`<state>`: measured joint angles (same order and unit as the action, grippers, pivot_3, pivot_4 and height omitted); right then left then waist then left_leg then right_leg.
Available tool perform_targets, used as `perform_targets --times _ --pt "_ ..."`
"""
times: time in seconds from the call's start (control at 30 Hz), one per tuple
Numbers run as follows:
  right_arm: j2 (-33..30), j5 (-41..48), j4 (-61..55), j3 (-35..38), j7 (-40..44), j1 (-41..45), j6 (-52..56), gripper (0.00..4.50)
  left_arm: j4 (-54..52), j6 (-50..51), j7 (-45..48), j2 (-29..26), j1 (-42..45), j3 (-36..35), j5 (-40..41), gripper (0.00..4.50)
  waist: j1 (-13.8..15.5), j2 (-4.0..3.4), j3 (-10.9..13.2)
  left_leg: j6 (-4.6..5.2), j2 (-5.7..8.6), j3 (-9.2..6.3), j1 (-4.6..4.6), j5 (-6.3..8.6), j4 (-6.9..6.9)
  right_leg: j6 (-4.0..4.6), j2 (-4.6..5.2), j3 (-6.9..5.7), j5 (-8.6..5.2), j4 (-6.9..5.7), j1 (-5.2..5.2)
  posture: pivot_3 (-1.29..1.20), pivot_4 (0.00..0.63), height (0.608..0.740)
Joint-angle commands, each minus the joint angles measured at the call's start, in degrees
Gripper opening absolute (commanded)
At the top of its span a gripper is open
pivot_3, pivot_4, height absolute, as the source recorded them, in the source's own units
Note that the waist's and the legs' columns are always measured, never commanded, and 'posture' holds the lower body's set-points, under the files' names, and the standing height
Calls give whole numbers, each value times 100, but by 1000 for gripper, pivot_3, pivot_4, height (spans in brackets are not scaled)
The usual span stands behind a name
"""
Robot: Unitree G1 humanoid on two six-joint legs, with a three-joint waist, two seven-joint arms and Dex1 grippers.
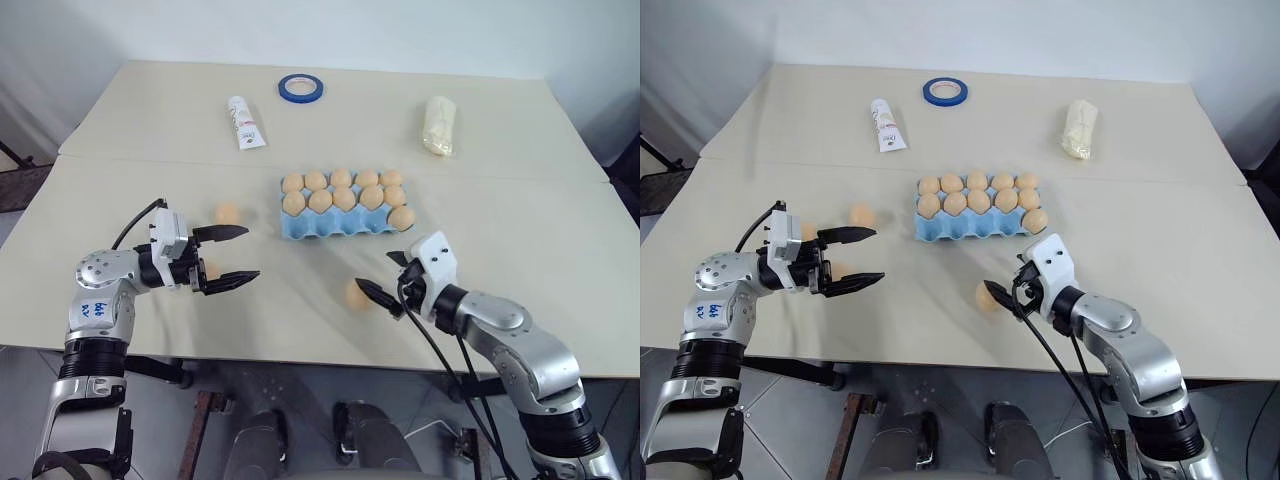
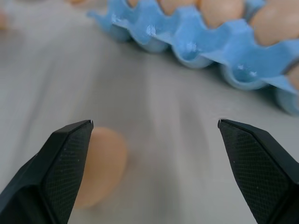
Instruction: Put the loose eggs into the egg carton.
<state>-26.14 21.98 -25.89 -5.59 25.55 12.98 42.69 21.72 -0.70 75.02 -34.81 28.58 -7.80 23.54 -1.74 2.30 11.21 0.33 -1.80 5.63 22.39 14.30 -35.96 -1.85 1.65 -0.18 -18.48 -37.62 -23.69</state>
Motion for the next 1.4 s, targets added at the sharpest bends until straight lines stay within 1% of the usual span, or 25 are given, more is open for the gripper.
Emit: perform_targets --times 0.03,0.17,0.3,0.77,0.97,1.07,1.23,1.27,1.3,1.4 --pt "-33 -71 -143 -142 45 47 67 4500 -175 -114 35 8 54 4 53 4485 0 1 0 1 0 0 -1 0 -2 -1 0 0 0 0 1 0 150 740" --pt "-88 -69 -169 -200 87 86 128 4500 -151 -142 8 28 70 -8 50 4485 0 1 -1 1 0 -2 -2 0 -6 -1 0 -1 0 -2 3 0 150 740" --pt "-24 16 -209 -45 -46 215 390 4500 -110 -195 -28 38 99 -26 35 4485 -3 1 0 1 0 -3 -2 0 -4 -1 0 -1 0 -2 3 0 150 740" --pt "-311 29 -333 -568 370 339 924 4500 27 -319 -207 47 244 -38 -11 4485 -6 1 0 1 0 -6 2 0 -2 -1 1 -4 0 2 1 0 150 740" --pt "-235 -108 12 -641 415 435 736 4500 11 -346 -311 43 236 -46 -20 4485 -3 1 0 1 -1 -7 3 1 -2 0 0 -6 0 3 0 0 150 740" --pt "-210 -39 71 -611 458 435 777 3896 8 -353 -353 32 235 -53 -21 4500 5 1 0 1 -1 -7 3 1 -3 0 0 -6 0 3 0 0 150 740" --pt "-211 -41 -8 -548 452 346 703 2132 -9 -377 -414 8 224 -89 -9 4500 -2 1 0 1 -1 -8 5 1 1 0 0 -7 0 6 -1 0 150 740" --pt "-211 -30 -23 -530 457 329 689 1880 -5 -388 -423 3 225 -90 -11 4500 0 1 0 1 -1 -9 5 1 1 0 0 -7 0 6 -1 0 150 740" --pt "-195 -17 -40 -493 452 323 649 1779 2 -402 -437 -1 229 -96 -12 4500 0 1 0 1 -1 -9 5 1 0 0 0 -8 0 6 0 0 150 740" --pt "-92 129 -122 -284 430 463 594 1751 -2 -413 -467 -8 236 -114 2 4500 -4 1 0 1 -1 -9 5 1 -1 0 0 -8 0 7 0 0 150 740"
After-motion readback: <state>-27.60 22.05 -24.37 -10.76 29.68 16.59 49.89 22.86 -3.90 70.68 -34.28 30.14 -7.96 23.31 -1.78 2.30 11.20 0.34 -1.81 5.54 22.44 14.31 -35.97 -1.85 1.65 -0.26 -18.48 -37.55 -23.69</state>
